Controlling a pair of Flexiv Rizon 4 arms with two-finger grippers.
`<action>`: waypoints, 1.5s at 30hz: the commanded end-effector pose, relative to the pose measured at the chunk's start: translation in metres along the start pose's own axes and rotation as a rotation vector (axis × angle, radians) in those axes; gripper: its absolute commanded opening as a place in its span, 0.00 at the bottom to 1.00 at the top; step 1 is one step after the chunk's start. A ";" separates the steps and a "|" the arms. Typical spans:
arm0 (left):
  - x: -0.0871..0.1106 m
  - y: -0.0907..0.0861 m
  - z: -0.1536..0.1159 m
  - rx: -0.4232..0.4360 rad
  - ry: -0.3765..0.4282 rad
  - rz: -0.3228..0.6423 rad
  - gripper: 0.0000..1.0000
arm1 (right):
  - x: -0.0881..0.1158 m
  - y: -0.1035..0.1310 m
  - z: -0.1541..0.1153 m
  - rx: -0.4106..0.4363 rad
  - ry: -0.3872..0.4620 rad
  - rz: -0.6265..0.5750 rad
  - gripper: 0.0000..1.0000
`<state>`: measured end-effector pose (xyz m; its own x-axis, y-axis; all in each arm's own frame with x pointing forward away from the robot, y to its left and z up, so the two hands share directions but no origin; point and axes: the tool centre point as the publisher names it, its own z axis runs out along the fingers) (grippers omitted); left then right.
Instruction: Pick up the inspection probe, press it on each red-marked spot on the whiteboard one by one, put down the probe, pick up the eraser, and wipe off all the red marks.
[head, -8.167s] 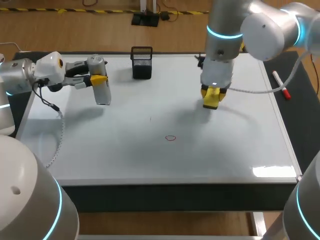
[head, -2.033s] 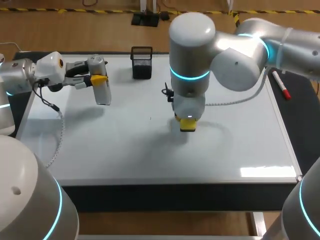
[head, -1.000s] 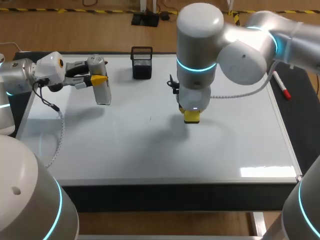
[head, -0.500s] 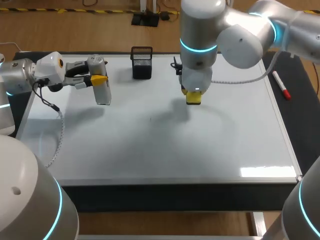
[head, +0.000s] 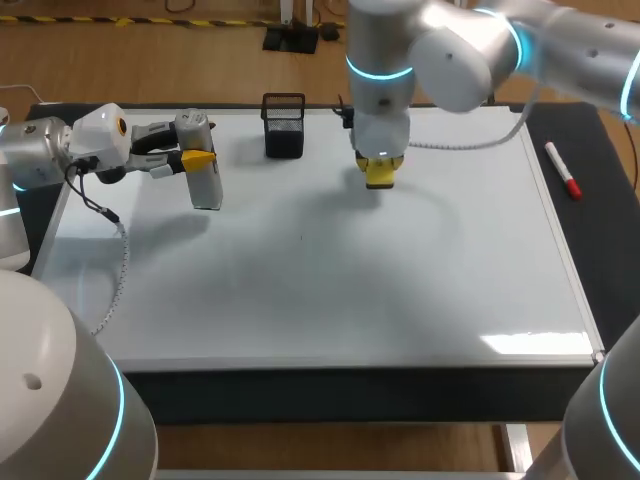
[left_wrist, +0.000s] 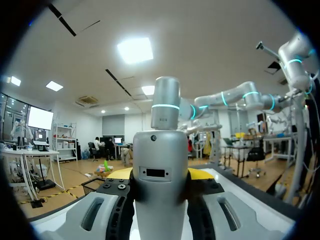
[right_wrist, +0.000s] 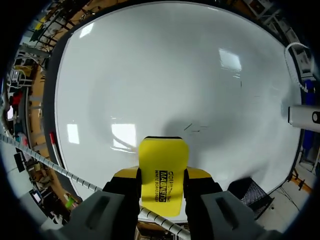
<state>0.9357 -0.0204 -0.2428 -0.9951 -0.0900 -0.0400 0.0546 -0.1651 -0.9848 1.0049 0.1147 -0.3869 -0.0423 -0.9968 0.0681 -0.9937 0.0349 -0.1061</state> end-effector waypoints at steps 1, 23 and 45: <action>0.000 -0.001 0.000 0.000 0.001 0.001 0.00 | -0.002 -0.019 0.016 -0.050 -0.005 0.000 0.00; 0.000 -0.001 0.000 0.000 0.001 0.001 0.00 | -0.001 -0.032 0.032 -0.089 -0.001 -0.002 0.00; 0.000 -0.001 0.000 0.000 0.001 0.001 0.00 | 0.001 -0.031 0.043 -0.104 0.011 -0.036 0.00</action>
<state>0.9357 -0.0205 -0.2427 -0.9951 -0.0899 -0.0401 0.0546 -0.1651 -0.9848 1.0372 0.1100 -0.4256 -0.0097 -0.9970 0.0765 -0.9999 0.0094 -0.0049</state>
